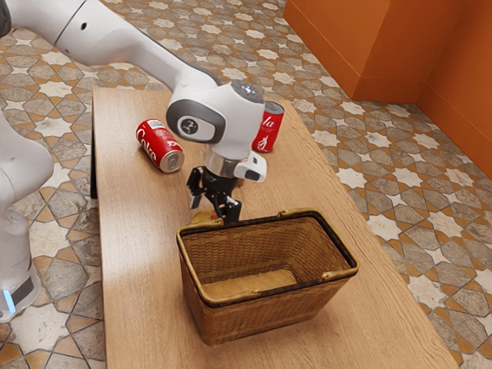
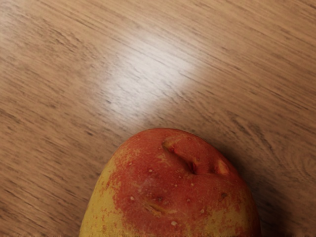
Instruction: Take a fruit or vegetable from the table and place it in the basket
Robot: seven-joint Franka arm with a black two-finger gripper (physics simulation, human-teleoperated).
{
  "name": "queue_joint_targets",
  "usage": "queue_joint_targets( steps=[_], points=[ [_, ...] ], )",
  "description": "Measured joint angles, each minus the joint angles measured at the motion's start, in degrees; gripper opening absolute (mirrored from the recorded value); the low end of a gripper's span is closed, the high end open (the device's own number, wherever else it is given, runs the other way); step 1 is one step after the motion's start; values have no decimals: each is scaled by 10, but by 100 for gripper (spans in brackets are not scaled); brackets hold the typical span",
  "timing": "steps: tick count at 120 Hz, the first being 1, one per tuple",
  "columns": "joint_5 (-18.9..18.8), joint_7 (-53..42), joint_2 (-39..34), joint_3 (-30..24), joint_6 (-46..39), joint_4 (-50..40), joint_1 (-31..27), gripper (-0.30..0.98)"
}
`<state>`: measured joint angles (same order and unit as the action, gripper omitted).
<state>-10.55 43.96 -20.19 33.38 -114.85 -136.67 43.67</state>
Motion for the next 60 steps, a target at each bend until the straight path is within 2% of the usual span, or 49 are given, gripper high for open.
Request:
queue_joint_targets(
  steps=[14, 38, 60],
  points=[
    [0, 8, -1, -1, 2, -3, 0, 65],
    [-1, 17, -1, -1, 9, 0, 2, 35],
    [-6, 22, 0, -1, 18, 5, 2, 22]
  ],
)
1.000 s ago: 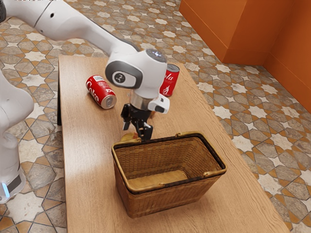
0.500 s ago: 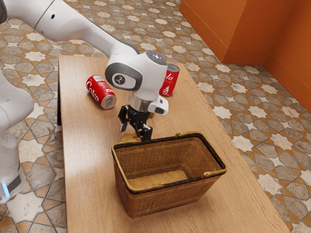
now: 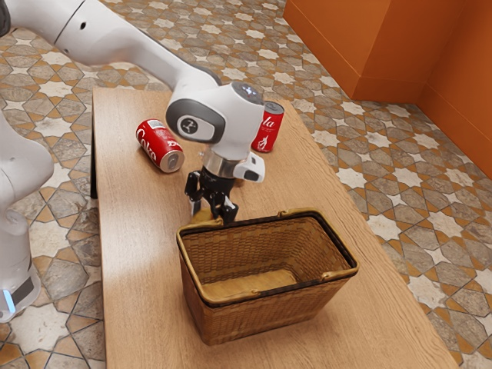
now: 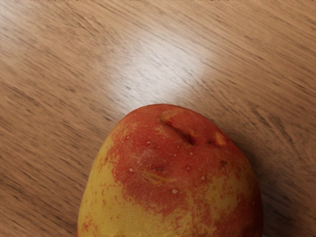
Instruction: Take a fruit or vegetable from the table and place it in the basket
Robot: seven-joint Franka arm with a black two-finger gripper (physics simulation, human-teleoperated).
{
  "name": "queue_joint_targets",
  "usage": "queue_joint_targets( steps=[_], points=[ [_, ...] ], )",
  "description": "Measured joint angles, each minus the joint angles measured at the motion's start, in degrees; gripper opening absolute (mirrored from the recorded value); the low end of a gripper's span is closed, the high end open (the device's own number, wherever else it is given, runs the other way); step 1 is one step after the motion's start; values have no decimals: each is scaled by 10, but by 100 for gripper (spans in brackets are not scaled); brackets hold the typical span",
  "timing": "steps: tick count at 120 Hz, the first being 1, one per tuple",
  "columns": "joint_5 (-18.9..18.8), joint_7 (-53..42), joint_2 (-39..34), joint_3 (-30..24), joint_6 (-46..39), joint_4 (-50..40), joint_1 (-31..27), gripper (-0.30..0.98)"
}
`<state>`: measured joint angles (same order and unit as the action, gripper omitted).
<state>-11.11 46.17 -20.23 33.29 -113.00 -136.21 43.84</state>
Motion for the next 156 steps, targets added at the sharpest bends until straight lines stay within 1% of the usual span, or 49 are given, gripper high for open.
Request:
queue_joint_targets(
  steps=[10, 20, 40, 52, 63, 70, 77, 96, 103, 130, 146, 156],
  points=[
    [-2, 2, 0, 0, 3, 1, 0, 19],
    [-3, 3, 2, 0, 5, 1, -1, 19],
    [-2, 4, 9, 0, 3, 1, -1, 31],
    [0, 4, 12, 1, 1, 1, -1, 34],
    [1, 4, 17, 1, 0, 1, -1, 34],
    [1, 4, 18, 1, -1, 1, -1, 36],
    [2, 4, 19, 1, -1, 1, -1, 34],
    [2, 4, 19, 1, -2, 1, -2, 35],
    [2, 4, 24, 1, -2, 1, -2, 32],
    [2, 4, 28, 1, -4, 2, -1, 31],
    [1, 2, 24, -2, 7, 40, 0, 30],
    [1, 0, 22, -12, 35, 118, 1, 29]
  ],
)
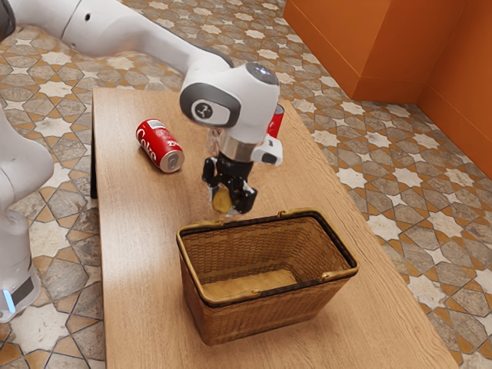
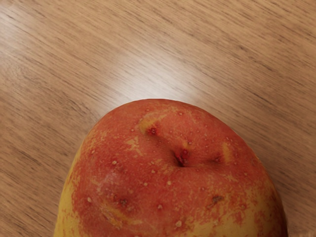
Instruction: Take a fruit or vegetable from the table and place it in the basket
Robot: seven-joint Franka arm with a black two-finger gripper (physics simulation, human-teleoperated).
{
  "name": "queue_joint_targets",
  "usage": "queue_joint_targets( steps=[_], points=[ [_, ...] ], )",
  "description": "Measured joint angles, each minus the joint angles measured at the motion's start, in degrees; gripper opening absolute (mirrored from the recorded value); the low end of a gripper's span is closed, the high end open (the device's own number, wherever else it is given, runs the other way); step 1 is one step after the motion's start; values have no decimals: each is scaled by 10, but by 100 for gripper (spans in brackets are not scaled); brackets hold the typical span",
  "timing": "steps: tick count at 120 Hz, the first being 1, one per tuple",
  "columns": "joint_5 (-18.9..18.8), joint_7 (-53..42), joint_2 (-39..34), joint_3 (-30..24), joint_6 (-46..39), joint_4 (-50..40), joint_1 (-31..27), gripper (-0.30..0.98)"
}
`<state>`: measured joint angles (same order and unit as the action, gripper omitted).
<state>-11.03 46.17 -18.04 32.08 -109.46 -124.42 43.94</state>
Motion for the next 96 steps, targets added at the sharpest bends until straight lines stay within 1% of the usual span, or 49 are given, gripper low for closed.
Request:
queue_joint_targets(
  steps=[8, 14, 21, 29, 39, 54, 59, 68, 81, 96],
  points=[
    [0, -3, 0, -5, 32, 77, 0, 30],
    [0, -6, -1, -9, 53, 111, 2, 31],
    [3, -8, 2, -35, 70, 126, 6, 32],
    [11, -10, 16, -78, 82, 138, 9, 33],
    [29, -14, 81, -112, 91, 178, 15, 33],
    [67, -25, 203, -122, 99, 263, 28, 32],
    [77, -30, 223, -123, 101, 280, 34, 32],
    [93, -39, 239, -122, 101, 291, 31, 33],
    [108, -51, 250, -121, 99, 294, 13, 51],
    [115, -62, 254, -122, 98, 295, 18, 62]
  ],
)
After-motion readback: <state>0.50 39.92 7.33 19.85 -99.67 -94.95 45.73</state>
